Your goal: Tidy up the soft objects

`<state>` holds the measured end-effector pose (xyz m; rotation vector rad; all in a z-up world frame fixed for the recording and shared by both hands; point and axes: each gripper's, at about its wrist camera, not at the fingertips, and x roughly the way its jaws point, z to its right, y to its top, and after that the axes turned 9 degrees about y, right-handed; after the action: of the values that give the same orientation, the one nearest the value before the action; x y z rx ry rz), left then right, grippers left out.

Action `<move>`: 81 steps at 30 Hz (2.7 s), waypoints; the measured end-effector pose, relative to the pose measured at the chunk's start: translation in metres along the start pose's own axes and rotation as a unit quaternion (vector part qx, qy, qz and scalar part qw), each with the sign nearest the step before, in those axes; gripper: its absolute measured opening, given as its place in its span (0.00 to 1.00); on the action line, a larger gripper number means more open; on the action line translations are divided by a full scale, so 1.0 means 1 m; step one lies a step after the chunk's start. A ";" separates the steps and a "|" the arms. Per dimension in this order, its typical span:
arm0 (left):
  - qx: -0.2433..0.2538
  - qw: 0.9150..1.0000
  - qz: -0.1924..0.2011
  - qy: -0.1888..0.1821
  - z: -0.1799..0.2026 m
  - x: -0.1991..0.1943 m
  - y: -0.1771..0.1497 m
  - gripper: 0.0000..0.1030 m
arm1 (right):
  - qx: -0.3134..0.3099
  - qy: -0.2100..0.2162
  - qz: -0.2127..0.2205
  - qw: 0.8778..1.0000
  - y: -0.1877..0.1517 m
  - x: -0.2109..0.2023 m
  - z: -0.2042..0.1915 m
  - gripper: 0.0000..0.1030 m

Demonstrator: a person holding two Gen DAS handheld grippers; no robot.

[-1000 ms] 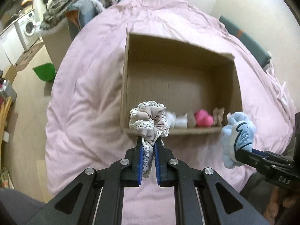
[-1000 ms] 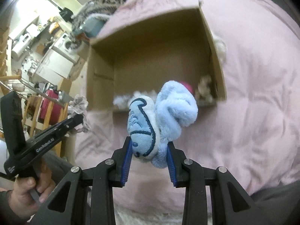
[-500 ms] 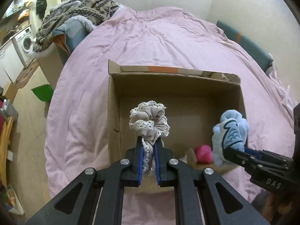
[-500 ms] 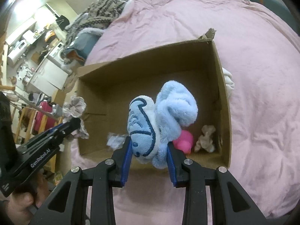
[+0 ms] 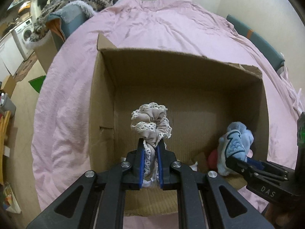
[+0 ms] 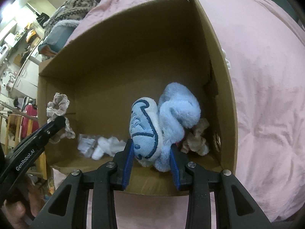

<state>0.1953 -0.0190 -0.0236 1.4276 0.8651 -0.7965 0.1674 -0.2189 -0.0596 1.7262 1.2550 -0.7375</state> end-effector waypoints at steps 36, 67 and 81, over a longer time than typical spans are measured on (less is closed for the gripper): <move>0.000 0.996 0.083 0.031 -0.024 -0.108 -0.057 0.86 | -0.069 -0.009 0.126 0.990 -0.058 -0.103 -0.022 0.79; -0.018 0.993 0.103 0.050 -0.042 -0.105 -0.133 0.99 | -0.155 -0.075 0.188 0.967 -0.134 -0.092 -0.043 1.00; -0.025 0.994 0.093 0.047 -0.044 -0.101 -0.133 0.99 | -0.145 -0.077 0.187 0.969 -0.132 -0.092 -0.039 1.00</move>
<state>0.0295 0.0193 0.0015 1.4853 0.8049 -0.5675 0.0117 -0.2079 -0.0036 1.5682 0.8484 -0.4301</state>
